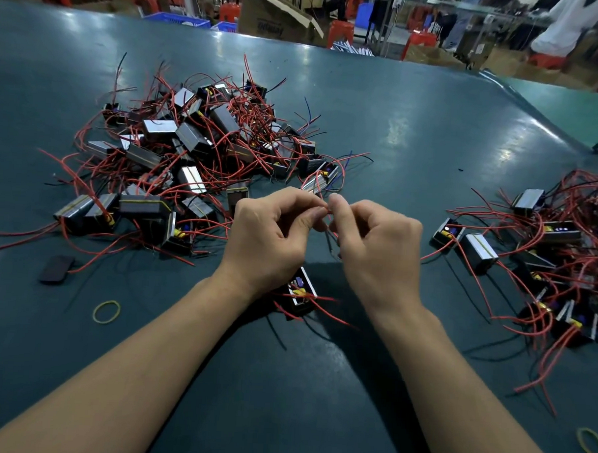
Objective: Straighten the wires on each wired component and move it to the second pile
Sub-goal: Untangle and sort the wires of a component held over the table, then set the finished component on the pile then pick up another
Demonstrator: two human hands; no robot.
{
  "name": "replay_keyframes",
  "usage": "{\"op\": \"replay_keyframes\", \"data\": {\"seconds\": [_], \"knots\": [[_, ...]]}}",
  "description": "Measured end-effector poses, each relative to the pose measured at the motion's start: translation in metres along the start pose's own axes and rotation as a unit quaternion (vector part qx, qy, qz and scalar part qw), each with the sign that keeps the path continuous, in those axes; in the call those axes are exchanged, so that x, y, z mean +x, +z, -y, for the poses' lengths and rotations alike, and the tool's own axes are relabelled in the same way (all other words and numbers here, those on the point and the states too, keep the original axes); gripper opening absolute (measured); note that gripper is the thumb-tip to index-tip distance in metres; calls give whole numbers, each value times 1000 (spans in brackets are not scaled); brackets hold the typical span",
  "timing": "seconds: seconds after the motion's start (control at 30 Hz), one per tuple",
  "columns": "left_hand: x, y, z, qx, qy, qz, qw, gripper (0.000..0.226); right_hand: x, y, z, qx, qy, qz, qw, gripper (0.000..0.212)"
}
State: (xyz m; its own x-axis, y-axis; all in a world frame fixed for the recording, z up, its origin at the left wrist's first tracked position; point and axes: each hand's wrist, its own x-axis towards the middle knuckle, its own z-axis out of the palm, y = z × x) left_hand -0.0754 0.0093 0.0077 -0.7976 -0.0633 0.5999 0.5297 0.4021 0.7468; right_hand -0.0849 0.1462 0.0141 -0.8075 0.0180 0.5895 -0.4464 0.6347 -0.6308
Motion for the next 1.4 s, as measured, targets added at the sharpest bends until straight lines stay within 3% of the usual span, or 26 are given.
{"op": "replay_keyframes", "data": {"seconds": [0.07,0.17,0.3,0.4,0.47,0.53,0.57,0.63,0.7,0.77,0.97,1.13,1.23,1.33,1.4], "knots": [[1,-1,0,5,-9,-9,1000,8,-1,3,-1,-31,-62,-1,998,36],[2,-1,2,24,-22,-5,999,9,1,-2,-5,-46,-80,58,994,31],[3,1,-1,52,2,25,998,14,12,-19,-14,-27,-22,79,996,25],[12,-7,-1,89,77,-36,992,20,15,-24,-11,27,52,4,998,24],[18,-18,1,80,53,-101,990,20,14,-26,-4,54,49,-79,994,25],[22,-25,7,79,3,-152,985,23,11,-27,7,55,14,-110,992,34],[24,-27,11,93,-22,-167,981,28,7,-26,14,43,-14,-86,995,37],[24,-31,19,130,-63,-162,976,39,-5,-18,26,-1,-62,52,997,34],[24,-33,26,168,-96,-117,974,48,-20,-6,37,-130,-87,201,967,38],[23,-32,27,179,-122,-70,974,53,-31,5,41,-231,-111,243,936,49],[21,-29,23,251,-114,40,960,67,-23,6,31,-224,-41,245,942,42],[18,-26,19,155,-92,100,979,61,-18,6,21,-243,-25,225,943,44],[17,-27,22,124,-106,68,984,62,-16,7,19,-222,-31,203,953,33],[17,-28,27,229,-84,6,970,61,-13,2,21,-167,-27,179,969,26],[18,-29,32,257,-87,-17,962,59,-5,-10,23,-96,-8,117,988,23]]}}
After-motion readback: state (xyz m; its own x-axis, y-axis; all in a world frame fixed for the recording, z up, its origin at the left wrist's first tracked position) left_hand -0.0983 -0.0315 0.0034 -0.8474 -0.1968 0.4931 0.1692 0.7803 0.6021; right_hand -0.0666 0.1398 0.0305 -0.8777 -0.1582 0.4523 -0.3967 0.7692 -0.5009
